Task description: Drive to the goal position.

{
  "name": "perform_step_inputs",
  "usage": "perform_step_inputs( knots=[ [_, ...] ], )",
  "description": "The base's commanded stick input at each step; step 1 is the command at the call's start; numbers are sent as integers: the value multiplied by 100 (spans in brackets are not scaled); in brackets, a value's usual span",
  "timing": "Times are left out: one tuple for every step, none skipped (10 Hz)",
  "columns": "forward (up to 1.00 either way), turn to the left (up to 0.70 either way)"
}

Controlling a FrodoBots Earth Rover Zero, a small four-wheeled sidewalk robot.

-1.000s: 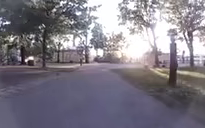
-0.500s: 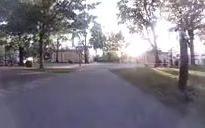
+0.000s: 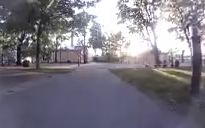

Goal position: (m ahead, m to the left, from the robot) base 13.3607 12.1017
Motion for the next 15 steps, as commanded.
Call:
perform_step_inputs(
  knots=[
    [70,0],
    [70,0],
    [70,0],
    [70,0],
    [70,0],
    [70,0],
    [70,0],
    [70,0],
    [70,0],
    [70,0],
    [70,0],
    [70,3],
    [70,35],
    [70,35],
    [70,35]
  ],
)
